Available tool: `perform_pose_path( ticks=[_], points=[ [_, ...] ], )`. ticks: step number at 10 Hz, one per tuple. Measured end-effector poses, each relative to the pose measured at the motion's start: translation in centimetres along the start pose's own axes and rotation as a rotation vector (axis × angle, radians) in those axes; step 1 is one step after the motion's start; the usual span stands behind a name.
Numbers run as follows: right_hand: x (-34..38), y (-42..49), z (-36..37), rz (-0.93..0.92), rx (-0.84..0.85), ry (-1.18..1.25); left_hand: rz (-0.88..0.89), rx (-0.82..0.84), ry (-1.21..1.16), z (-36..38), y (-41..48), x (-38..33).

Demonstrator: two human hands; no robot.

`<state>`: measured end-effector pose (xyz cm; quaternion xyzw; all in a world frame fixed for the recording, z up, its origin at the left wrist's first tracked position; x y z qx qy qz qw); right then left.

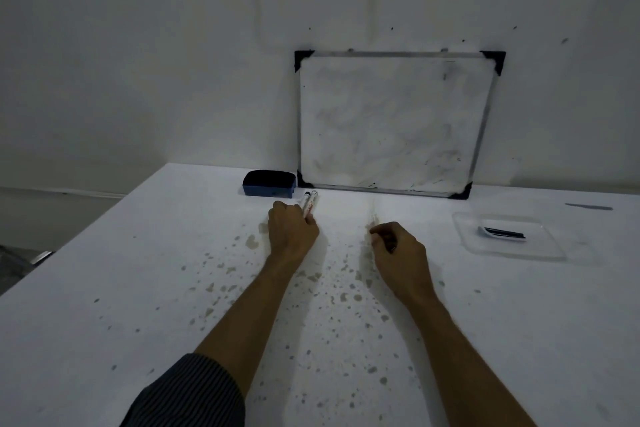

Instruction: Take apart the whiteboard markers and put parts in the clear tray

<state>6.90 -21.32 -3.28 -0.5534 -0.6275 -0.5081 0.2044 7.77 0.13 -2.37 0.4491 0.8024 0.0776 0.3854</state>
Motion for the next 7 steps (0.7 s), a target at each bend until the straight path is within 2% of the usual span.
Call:
perform_pose_path(
  ticks=[1, 3, 4, 5, 6, 7],
  points=[
    [0.1, -0.1, 0.0, 0.003, 0.021, -0.013, -0.029, 0.022, 0.008, 0.4, 0.0, 0.1],
    [1.0, -0.4, -0.3, 0.042, 0.087, 0.000, -0.087, 0.035, -0.152, -1.5, -0.6, 0.6],
    [2.8, 0.1, -2.1, 0.140, 0.232, 0.054, 0.036, 0.008, -0.210, -3.5, -0.4, 0.7],
    [6.5, 1.0, -5.5, 0.079, 0.286, 0.019, 0.170, 0.085, -0.297, -7.0, 1.3, -0.9],
    [12.5, 2.2, -11.1, -0.046, 0.249, 0.006, 0.337, 0.134, -0.375, -12.0, 3.7, -4.6],
    [19.1, 1.6, -17.7, -0.204, 0.173, 0.005, 0.422, 0.163, -0.389, -16.7, 6.3, -8.2]
  ],
)
Point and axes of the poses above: each hand's wrist, its own y-axis towards the middle knuckle, its own z-axis out of the palm, x = y × z, the point moved 1 cm from there along y, towards the middle knuckle, and after that the axes turned 15 degrees about -x, right-handed, at the moved point
